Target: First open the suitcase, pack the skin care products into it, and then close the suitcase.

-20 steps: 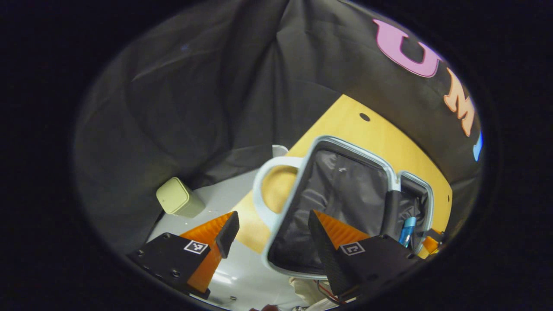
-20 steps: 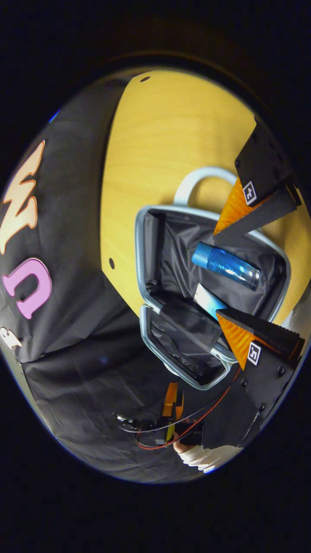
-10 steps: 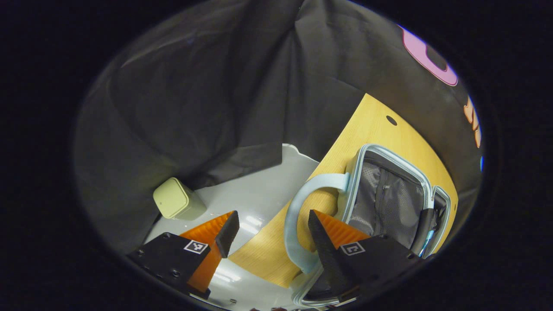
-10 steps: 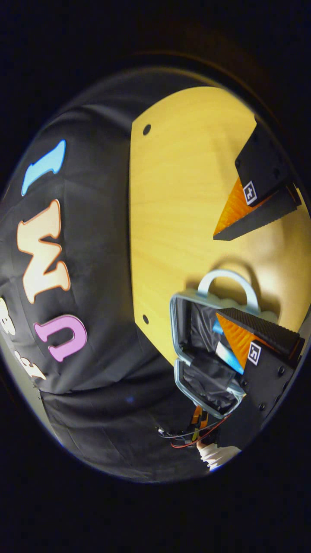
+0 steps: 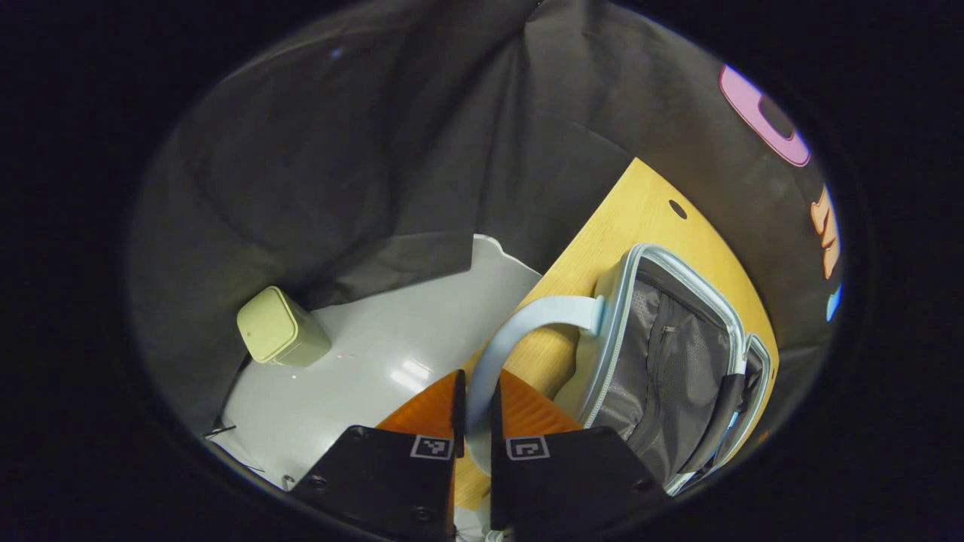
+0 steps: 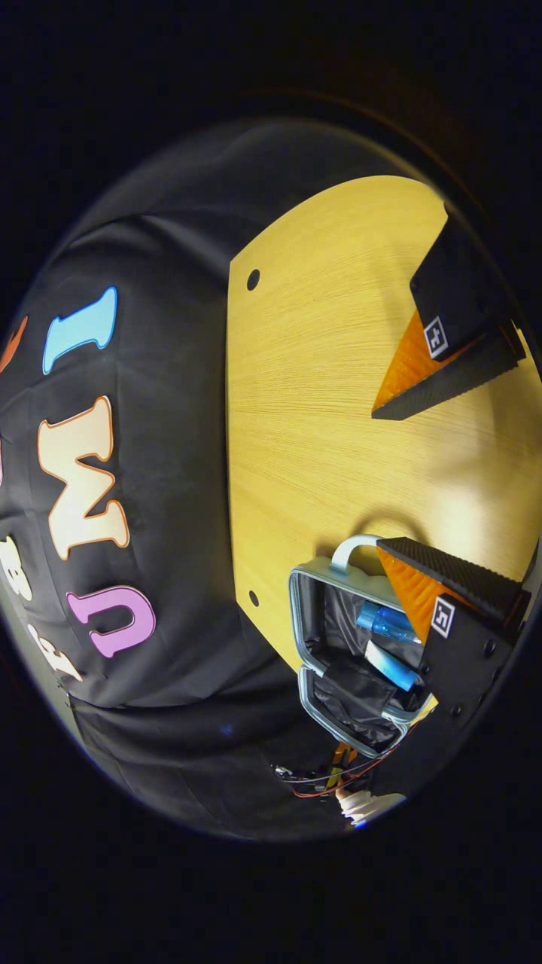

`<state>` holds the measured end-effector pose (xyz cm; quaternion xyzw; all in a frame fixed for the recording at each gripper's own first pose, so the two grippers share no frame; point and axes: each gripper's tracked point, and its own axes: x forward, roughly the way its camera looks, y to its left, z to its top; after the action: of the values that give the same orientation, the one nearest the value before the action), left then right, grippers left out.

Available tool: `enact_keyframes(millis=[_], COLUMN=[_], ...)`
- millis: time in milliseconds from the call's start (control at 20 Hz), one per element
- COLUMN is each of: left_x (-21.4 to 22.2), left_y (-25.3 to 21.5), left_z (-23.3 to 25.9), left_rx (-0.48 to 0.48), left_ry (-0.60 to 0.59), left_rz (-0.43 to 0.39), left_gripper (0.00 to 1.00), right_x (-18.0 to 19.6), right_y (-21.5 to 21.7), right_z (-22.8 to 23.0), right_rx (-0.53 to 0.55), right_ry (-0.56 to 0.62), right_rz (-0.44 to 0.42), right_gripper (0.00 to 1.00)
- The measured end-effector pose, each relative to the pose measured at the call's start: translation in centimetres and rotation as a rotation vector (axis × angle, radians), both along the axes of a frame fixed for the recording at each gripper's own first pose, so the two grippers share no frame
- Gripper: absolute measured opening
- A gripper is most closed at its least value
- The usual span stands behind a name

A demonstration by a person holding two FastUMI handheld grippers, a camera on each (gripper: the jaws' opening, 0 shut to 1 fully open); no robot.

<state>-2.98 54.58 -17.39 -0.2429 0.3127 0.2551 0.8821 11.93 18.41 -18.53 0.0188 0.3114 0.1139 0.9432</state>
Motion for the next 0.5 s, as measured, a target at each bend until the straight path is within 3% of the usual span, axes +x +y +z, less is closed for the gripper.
enact_keyframes(millis=[250, 300, 350, 500], left_x=[-0.4, -0.6, -0.6, -0.8], left_y=[-0.8, -0.9, -1.2, -3.2], left_z=[3.4, 4.6, 6.3, 10.7], left_rx=[0.043, 0.061, 0.078, 0.100], left_ry=[-0.037, -0.048, -0.065, -0.121], left_rz=[-0.023, -0.030, -0.038, -0.062], left_gripper=[0.03, 0.03, 0.02, 0.02], right_x=[-0.2, -0.2, -0.1, 0.0], right_y=[-0.7, -0.8, -0.9, -1.4], right_z=[0.4, 0.4, 0.5, 0.5], right_rx=[0.013, 0.016, 0.021, 0.043], right_ry=[-0.006, -0.007, -0.008, -0.010], right_rz=[-0.016, -0.019, -0.020, -0.024], right_gripper=[0.98, 0.94, 0.98, 0.98])
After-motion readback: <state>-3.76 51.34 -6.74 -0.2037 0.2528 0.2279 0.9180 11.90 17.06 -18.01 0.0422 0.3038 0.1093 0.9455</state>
